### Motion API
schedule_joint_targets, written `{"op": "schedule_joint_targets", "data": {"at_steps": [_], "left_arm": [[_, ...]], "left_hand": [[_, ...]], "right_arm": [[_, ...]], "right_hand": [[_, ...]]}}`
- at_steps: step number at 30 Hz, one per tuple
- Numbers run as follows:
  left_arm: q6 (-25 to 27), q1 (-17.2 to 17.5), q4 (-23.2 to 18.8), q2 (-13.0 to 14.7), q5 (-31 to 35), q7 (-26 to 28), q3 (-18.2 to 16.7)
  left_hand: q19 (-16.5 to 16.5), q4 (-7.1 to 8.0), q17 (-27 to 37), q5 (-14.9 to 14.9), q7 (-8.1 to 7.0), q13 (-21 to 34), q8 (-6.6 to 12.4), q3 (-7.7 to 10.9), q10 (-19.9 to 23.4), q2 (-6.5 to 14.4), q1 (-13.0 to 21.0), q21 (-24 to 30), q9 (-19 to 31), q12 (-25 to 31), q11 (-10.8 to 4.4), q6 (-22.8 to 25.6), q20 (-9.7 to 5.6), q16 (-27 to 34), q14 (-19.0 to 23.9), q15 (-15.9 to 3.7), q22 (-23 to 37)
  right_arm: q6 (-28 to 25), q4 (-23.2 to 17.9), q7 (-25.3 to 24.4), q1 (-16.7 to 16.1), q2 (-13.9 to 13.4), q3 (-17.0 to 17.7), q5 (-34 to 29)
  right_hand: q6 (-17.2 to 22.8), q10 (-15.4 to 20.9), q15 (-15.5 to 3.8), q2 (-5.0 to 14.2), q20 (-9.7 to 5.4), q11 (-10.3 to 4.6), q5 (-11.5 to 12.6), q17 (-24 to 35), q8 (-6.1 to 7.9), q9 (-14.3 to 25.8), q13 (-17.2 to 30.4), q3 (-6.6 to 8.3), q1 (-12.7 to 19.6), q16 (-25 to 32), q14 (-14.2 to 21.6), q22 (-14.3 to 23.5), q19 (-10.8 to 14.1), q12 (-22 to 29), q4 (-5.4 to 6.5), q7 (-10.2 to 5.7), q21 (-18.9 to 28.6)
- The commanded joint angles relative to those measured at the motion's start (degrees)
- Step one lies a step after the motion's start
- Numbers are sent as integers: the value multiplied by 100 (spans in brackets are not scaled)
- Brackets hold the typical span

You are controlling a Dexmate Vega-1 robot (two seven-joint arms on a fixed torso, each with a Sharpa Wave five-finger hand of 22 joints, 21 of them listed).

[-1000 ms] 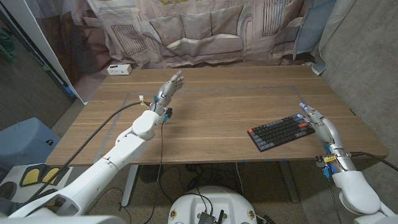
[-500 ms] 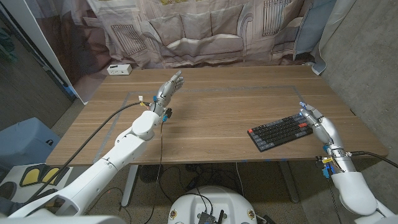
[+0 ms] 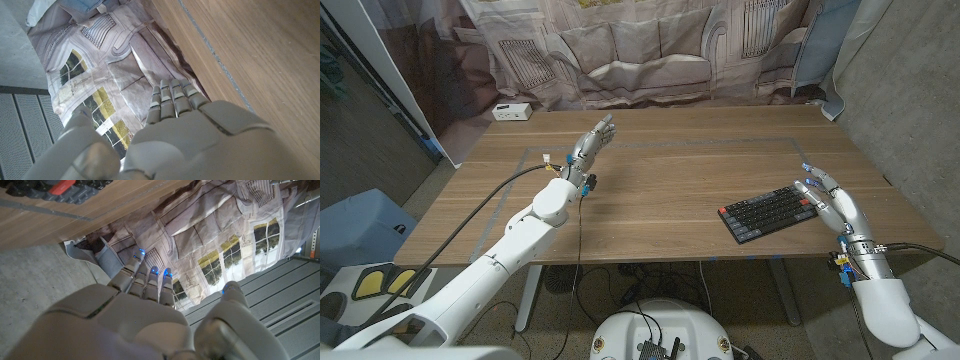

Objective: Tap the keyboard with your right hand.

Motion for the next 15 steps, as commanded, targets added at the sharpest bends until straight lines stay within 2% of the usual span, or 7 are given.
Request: {"op": "schedule_joint_targets", "data": {"at_steps": [1, 15], "left_arm": [[-44, -40, 86, -49, 19, 8, 26], [-95, -96, 185, -122, 51, 0, 81]], "left_hand": [[34, -38, 25, -13, -17, 10, -12, -7, 31, 26, 35, -33, 9, -31, 6, 54, -7, -23, 58, 20, 15], [38, -49, 26, -17, -18, 10, -18, -7, 36, 37, 41, -41, 10, -46, 3, 69, -5, -30, 68, 17, 15]], "right_arm": [[-363, -86, -565, -41, -143, -26, -821], [-1101, -412, -885, -298, -477, -53, -1495]], "right_hand": [[11, -13, -54, -7, -77, -15, 46, 6, -6, 7, 7, -4, 56, -26, -6, 18, 13, -29, -33, -64, 3], [-45, -58, -79, -30, -90, -53, 65, 9, -28, 9, 8, -10, 61, -50, -45, 17, -20, -49, -43, -65, -11]]}}
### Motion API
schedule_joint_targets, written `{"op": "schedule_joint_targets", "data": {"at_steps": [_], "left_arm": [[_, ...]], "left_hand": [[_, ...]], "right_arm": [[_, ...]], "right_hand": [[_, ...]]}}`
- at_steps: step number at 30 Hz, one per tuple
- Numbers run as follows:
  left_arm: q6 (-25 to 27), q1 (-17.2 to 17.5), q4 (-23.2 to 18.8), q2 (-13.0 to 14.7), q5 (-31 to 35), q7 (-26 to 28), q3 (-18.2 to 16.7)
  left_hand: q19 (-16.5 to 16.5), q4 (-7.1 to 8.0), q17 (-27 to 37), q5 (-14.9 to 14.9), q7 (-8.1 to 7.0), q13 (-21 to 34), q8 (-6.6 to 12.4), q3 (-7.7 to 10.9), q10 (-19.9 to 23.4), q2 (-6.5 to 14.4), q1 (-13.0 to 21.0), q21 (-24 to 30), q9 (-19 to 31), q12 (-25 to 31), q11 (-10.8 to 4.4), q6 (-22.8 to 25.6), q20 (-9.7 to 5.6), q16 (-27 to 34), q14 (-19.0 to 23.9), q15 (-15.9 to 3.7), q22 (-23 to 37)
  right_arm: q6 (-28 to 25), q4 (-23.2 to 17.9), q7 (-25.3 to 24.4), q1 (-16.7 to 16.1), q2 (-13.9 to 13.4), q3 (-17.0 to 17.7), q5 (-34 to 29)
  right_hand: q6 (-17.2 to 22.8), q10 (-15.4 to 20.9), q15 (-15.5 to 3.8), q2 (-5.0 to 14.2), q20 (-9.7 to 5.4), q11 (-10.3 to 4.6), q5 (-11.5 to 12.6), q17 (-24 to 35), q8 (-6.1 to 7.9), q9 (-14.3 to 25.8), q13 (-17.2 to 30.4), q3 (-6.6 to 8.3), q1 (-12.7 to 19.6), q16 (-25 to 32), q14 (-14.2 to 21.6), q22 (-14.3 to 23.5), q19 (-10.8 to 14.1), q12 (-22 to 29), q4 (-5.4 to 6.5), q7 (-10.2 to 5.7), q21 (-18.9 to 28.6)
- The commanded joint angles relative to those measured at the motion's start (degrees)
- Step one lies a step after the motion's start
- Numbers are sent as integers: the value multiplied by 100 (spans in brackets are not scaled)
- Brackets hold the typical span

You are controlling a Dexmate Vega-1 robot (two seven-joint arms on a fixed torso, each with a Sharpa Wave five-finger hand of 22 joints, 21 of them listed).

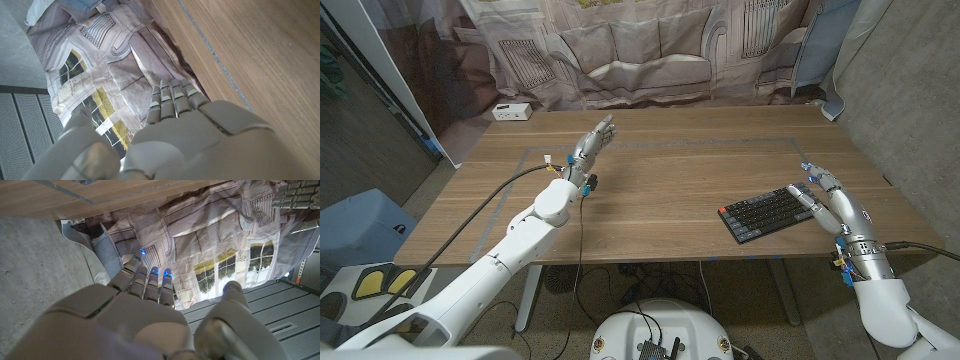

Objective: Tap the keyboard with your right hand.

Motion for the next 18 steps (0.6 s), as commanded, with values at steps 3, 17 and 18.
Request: {"op": "schedule_joint_targets", "data": {"at_steps": [3, 17, 18], "left_arm": [[-47, -45, 78, -59, 27, -11, 46], [50, -1, -29, -3, 28, 15, 29], [56, -3, -27, 0, 23, 4, 32]], "left_hand": [[40, -26, 26, -17, 5, 11, -8, 18, 34, 39, 43, -6, 10, -4, 6, 51, -7, -9, 47, -5, 15], [47, -37, 26, -21, 11, 11, -14, 17, 50, 50, 49, -13, 11, -15, 8, 67, -10, -16, 54, 3, 15], [46, -38, 26, -21, 9, 11, -15, 17, 51, 50, 50, -14, 11, -15, 8, 66, -12, -16, 56, 4, 15]], "right_arm": [[-838, -339, -234, -268, -323, -33, -680], [-1683, -729, 140, -463, -593, -69, -636], [-1725, -761, 171, -473, -602, -68, -607]], "right_hand": [[0, -37, -48, -33, -101, -29, 36, 9, -8, 10, 8, 10, 61, -11, -15, 16, -30, -20, -23, -11, -15], [-23, -364, 63, -60, 0, -34, 57, 34, 3, 15, 11, -26, -13, -99, -313, 20, -342, -110, 10, -117, -85], [34, -393, 69, -68, 7, -29, 57, 37, 23, 15, 11, -36, -29, -104, -352, 21, -374, -109, 16, -157, -84]]}}
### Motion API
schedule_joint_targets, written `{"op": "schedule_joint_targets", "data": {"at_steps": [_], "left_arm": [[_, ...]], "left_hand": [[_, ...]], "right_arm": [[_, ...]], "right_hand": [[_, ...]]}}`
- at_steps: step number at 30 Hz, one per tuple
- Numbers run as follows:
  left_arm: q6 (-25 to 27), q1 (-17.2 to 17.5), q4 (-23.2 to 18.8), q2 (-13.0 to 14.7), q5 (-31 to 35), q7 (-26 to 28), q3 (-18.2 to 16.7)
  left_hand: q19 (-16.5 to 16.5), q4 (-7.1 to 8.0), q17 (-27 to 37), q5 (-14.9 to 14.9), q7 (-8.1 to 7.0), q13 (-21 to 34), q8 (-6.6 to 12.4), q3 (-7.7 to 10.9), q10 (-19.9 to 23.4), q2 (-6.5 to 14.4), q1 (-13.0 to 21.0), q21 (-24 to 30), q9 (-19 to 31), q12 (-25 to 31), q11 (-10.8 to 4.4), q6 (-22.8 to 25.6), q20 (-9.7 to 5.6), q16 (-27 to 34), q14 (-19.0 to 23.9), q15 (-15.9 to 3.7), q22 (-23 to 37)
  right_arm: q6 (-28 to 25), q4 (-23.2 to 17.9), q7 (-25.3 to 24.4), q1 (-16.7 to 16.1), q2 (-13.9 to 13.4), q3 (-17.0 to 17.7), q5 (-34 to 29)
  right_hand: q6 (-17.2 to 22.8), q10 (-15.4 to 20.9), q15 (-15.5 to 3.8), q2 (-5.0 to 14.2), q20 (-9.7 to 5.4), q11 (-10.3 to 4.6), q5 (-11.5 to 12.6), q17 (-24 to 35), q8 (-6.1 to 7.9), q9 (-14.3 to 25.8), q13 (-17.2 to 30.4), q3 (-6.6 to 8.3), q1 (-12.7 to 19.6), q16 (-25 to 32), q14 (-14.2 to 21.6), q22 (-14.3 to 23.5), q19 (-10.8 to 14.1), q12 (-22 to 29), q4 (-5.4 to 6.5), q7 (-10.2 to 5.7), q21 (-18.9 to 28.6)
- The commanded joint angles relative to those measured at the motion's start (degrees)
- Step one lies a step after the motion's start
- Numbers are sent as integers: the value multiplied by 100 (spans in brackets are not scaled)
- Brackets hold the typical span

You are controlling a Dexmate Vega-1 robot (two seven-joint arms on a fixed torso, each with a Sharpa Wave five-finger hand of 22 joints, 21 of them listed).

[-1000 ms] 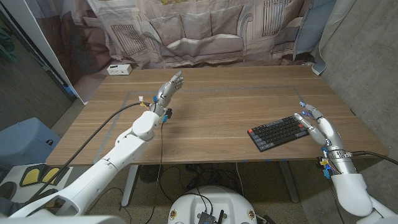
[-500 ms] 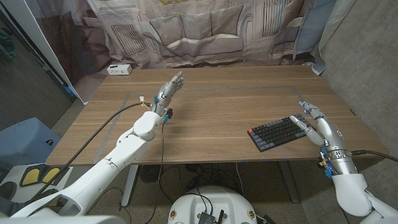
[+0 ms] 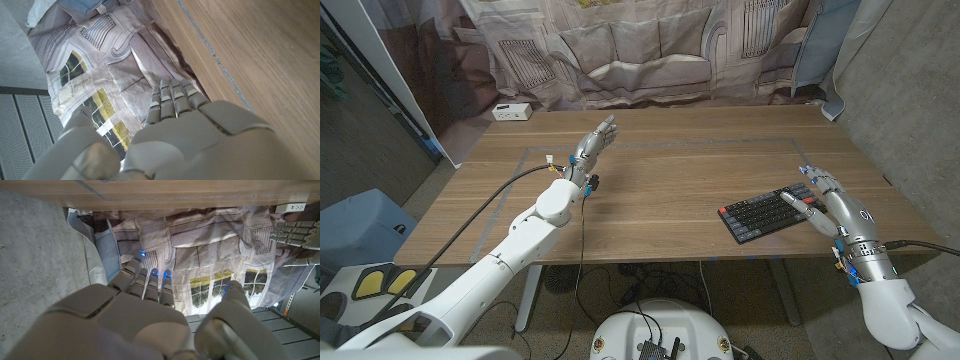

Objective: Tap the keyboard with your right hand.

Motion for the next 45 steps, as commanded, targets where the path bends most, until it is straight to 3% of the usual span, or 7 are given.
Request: {"op": "schedule_joint_targets", "data": {"at_steps": [1, 17, 20, 23, 27, 30, 45], "left_arm": [[66, 24, -44, 23, -22, -12, -1], [44, 4, 14, 24, -62, -53, -13], [28, -17, 45, 13, -60, -61, -6], [36, -35, 63, 2, -58, -67, 5], [50, -57, 104, -21, -60, -67, 24], [63, -73, 116, -29, -47, -65, 41], [69, -117, 147, -67, 29, -16, 90]], "left_hand": [[46, -39, 26, -21, 9, 11, -19, 17, 54, 51, 50, -15, 11, -16, 11, 69, -12, -17, 57, 2, 15], [45, -51, 27, -26, 14, 12, -27, 16, 64, 65, 56, -26, 11, -33, 4, 83, -2, -27, 62, 7, 16], [48, -54, 27, -26, 12, 12, -27, 15, 64, 68, 57, -26, 12, -37, -5, 89, -2, -28, 62, 7, 16], [49, -56, 27, -27, 12, 12, -29, 15, 78, 71, 58, -27, 12, -36, 3, 90, -2, -29, 64, 6, 16], [48, -59, 27, -28, 11, 13, -30, 15, 78, 74, 59, -30, 12, -40, 3, 94, 3, -31, 64, 5, 16], [49, -62, 27, -29, 9, 13, -30, 15, 84, 77, 60, -31, 12, -42, 2, 101, 0, -32, 66, 5, 17], [45, -73, 27, -32, 17, 14, -33, 13, 87, 89, 65, -39, 12, -58, 2, 120, -12, -36, 74, 8, 17]], "right_arm": [[-767, -391, 323, -171, -206, -32, -22], [-1443, -933, 978, -349, -381, 103, 117], [-1514, -994, 1145, -339, -378, 140, 263], [-1597, -1061, 1319, -331, -395, 188, 373], [-1713, -1133, 1490, -343, -458, 230, 358], [-1805, -1188, 1631, -350, -500, 260, 351], [-2267, -1347, 2217, -313, -682, 287, 257]], "right_hand": [[180, -180, 52, -47, 37, 6, 44, 24, 65, 16, 11, -44, -73, -54, -188, 21, -180, -22, 19, -147, -35], [634, -843, 500, -29, 637, -24, 1, 51, 109, 7, 17, -108, -265, -90, -954, 43, -1105, -49, 97, -358, -79], [781, -947, 748, -23, 1174, -52, -15, 49, 108, 4, 21, -120, -302, -50, -1084, 44, -1337, -12, 100, -415, -45], [822, -1024, 825, -18, 1395, -49, -19, 46, 99, 4, 22, -121, -308, -55, -1188, 43, -1471, -16, 96, -454, -53], [824, -1283, 798, -25, 1450, -39, -27, 48, 64, 4, 24, -136, -341, -70, -1420, 44, -1810, -51, 99, -492, -87], [807, -1481, 762, -20, 1440, 23, -38, 55, 35, 6, 26, -153, -393, -83, -1683, 51, -2255, -46, 114, -497, -110], [843, -2241, 565, 64, 1292, 129, -86, 102, 15, 13, 36, -185, -587, -85, -2451, 80, -3276, -66, 200, -472, -75]]}}
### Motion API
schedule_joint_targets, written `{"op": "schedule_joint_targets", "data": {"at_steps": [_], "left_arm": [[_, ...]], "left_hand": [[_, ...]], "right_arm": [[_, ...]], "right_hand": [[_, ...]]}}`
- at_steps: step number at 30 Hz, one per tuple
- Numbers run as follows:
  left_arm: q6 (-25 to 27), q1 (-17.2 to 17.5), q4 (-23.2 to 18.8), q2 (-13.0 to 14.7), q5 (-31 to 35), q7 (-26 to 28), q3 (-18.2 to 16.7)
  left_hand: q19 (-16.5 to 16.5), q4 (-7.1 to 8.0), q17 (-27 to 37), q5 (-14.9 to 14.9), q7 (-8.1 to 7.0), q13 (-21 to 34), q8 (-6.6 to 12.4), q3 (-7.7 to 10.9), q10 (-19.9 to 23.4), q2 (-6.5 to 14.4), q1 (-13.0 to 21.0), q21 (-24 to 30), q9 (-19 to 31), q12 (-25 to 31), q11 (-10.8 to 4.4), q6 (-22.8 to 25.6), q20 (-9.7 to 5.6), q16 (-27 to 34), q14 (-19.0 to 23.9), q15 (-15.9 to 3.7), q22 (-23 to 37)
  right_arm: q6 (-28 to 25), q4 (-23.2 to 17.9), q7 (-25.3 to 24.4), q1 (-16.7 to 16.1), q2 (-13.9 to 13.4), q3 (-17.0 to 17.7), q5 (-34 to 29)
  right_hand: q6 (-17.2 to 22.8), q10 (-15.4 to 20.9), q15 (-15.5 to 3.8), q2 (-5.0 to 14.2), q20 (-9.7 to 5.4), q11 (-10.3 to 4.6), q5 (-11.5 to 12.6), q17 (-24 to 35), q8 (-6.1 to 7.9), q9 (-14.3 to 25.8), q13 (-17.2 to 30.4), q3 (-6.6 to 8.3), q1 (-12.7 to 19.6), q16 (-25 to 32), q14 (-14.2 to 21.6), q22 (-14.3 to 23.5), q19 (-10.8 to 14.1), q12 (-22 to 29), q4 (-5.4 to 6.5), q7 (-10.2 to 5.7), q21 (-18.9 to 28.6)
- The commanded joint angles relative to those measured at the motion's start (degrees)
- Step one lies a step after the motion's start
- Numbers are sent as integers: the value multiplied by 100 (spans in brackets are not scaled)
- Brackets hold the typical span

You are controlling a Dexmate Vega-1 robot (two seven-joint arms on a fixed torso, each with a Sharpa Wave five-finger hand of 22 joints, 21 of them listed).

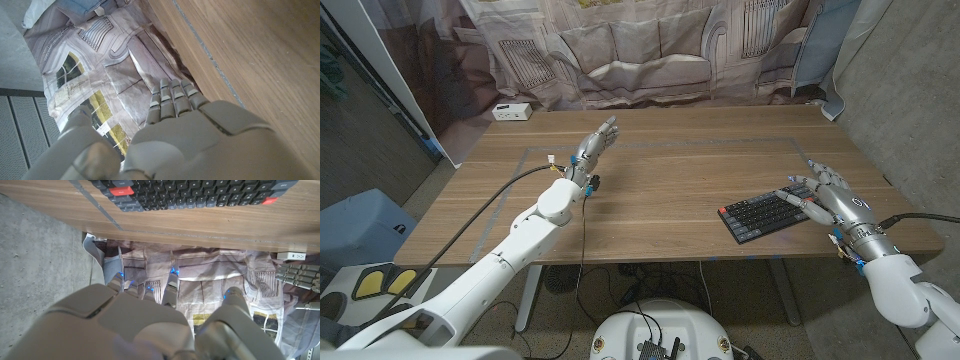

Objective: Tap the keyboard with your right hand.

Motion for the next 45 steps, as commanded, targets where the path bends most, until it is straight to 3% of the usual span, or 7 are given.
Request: {"op": "schedule_joint_targets", "data": {"at_steps": [1, 14, 45], "left_arm": [[9, -37, 34, -23, 54, 33, 35], [11, -43, 44, -26, 58, 45, 32], [-45, -31, 35, -17, 52, 51, -7]], "left_hand": [[42, -32, 27, -1, -3, 14, -9, 18, 26, 53, 28, -9, 13, -15, 1, 60, -10, -15, 54, -13, 17], [40, -42, 28, -5, -6, 15, -16, 11, 26, 56, 27, -14, 13, -31, -1, 65, -5, -21, 51, -10, 17], [35, -62, 29, -9, 0, 17, -18, -4, 48, 61, 21, -22, 13, -53, 6, 105, -2, -28, 51, -11, 18]], "right_arm": [[-405, -137, 466, 41, -139, -1, -65], [-791, -154, 578, 147, -302, -197, -243], [-1576, -68, 612, 455, -882, -787, -323]], "right_hand": [[4, -280, -68, 28, -61, 32, -17, 30, -31, 12, 23, -18, -115, 11, -960, 13, -346, -21, 41, 30, 15], [-125, -587, -104, 63, -170, 35, -47, 53, -65, 17, 30, -27, -187, 3, -1264, 21, -651, -12, 74, 51, 41], [164, -704, -120, 141, -251, 8, -65, 67, 51, 21, 34, -6, -230, 65, -1340, 27, -729, 62, 105, 37, 119]]}}
